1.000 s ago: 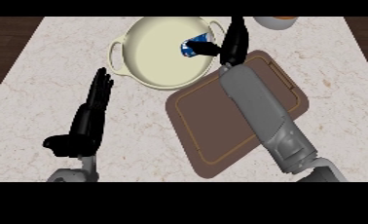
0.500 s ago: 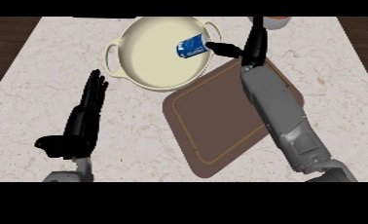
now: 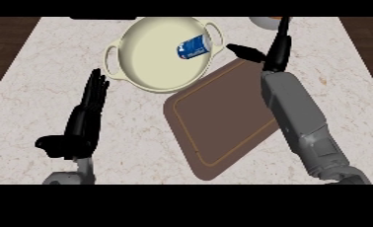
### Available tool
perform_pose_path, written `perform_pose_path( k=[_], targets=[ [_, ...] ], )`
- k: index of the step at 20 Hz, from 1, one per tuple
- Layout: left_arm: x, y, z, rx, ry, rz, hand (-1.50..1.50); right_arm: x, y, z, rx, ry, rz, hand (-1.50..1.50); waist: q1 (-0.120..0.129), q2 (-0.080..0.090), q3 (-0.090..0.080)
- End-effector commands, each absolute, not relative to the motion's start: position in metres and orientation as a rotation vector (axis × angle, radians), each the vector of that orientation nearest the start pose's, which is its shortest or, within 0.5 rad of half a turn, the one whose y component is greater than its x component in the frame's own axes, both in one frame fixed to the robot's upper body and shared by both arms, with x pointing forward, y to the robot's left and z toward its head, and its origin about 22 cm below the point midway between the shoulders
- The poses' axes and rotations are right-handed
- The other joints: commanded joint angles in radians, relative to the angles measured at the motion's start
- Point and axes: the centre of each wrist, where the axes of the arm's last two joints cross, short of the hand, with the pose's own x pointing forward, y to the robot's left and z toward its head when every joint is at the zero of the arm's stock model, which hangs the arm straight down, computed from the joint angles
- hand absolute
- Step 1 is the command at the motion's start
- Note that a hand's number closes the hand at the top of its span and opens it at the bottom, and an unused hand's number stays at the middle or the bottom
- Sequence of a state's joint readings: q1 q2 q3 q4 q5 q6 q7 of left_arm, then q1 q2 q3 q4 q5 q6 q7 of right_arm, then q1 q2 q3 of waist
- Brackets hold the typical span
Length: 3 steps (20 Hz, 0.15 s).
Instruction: Pick the can from the tray and place it in the pot
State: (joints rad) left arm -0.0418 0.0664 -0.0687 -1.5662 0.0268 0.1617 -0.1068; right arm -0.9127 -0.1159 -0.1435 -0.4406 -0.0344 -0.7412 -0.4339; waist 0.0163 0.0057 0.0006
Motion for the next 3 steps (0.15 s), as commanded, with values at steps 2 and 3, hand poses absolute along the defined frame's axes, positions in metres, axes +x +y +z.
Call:
perform_pose_path(
  k=[2,3],
  targets=[
    [0.246,0.231,0.023,0.084,-1.714,0.024,0.0,0.415,-0.236,0.015,-0.719,-1.713,-0.246,-1.5,-0.007,-0.004,0.0],
    [0.241,0.223,0.001,0.109,-1.71,0.027,0.0,0.425,-0.221,0.022,-0.729,-1.7,-0.246,-1.5,0.001,0.0,0.0]
  ],
)
